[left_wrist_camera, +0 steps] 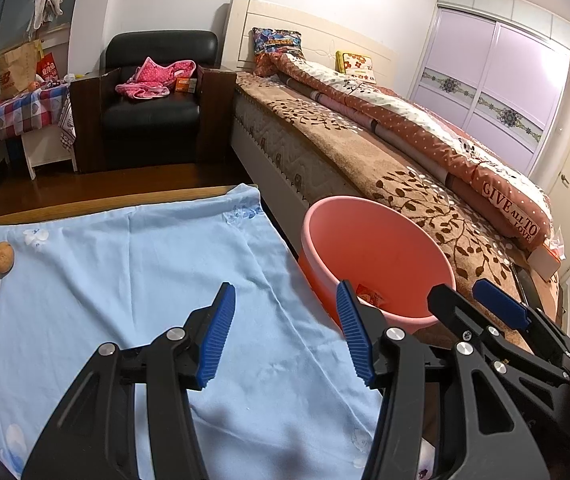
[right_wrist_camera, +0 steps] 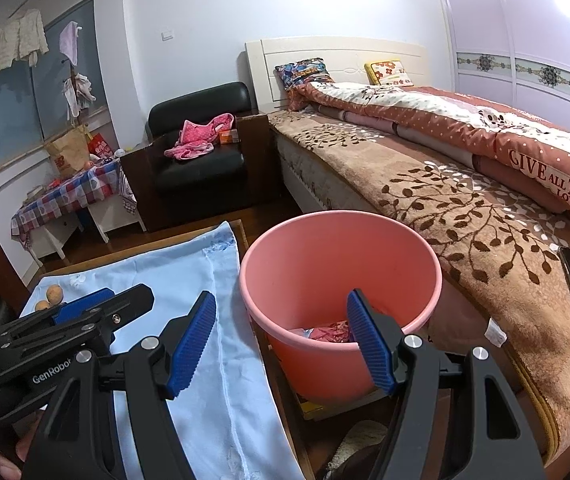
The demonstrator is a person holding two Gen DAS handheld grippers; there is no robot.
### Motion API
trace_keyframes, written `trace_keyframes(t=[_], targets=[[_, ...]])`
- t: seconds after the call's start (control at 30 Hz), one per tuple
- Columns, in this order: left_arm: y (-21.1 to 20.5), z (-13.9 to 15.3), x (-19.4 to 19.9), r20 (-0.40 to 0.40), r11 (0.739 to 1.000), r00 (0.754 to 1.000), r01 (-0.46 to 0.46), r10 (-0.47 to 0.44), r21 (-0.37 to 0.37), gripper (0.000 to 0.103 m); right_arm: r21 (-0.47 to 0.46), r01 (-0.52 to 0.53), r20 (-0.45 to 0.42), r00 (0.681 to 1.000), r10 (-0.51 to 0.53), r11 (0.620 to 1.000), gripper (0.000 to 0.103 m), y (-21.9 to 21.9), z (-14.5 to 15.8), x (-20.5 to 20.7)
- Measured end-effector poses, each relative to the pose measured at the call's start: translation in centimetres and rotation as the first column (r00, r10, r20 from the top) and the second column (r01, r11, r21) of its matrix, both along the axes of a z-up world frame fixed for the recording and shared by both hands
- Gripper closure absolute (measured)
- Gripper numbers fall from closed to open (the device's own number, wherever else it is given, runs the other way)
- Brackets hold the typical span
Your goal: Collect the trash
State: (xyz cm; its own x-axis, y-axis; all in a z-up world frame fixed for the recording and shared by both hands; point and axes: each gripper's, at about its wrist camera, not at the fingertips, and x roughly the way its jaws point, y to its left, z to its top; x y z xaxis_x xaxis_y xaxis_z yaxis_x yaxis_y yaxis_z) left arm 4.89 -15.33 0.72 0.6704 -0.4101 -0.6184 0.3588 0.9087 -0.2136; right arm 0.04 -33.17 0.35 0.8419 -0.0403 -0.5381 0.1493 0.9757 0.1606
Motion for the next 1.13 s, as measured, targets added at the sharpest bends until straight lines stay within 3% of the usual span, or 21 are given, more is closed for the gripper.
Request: trace_keyframes(t=[0.87, 1.13], targets=[[0.3, -0.5, 0.0, -0.005, 1.0, 1.0, -0.018, 0.018, 0.003, 0.05, 0.001, 0.001, -0.023, 1.0, -0.001, 1.0, 0.036, 0.0, -1.0, 0.4], [0.8, -1.0, 0.5, -0.039, 0.999, 0.999, -0.035, 0.036, 0.01, 0.05, 0.0, -0.006, -0.034, 0.999, 0.006, 1.0, 0.036, 0.2, -1.3, 0.8]])
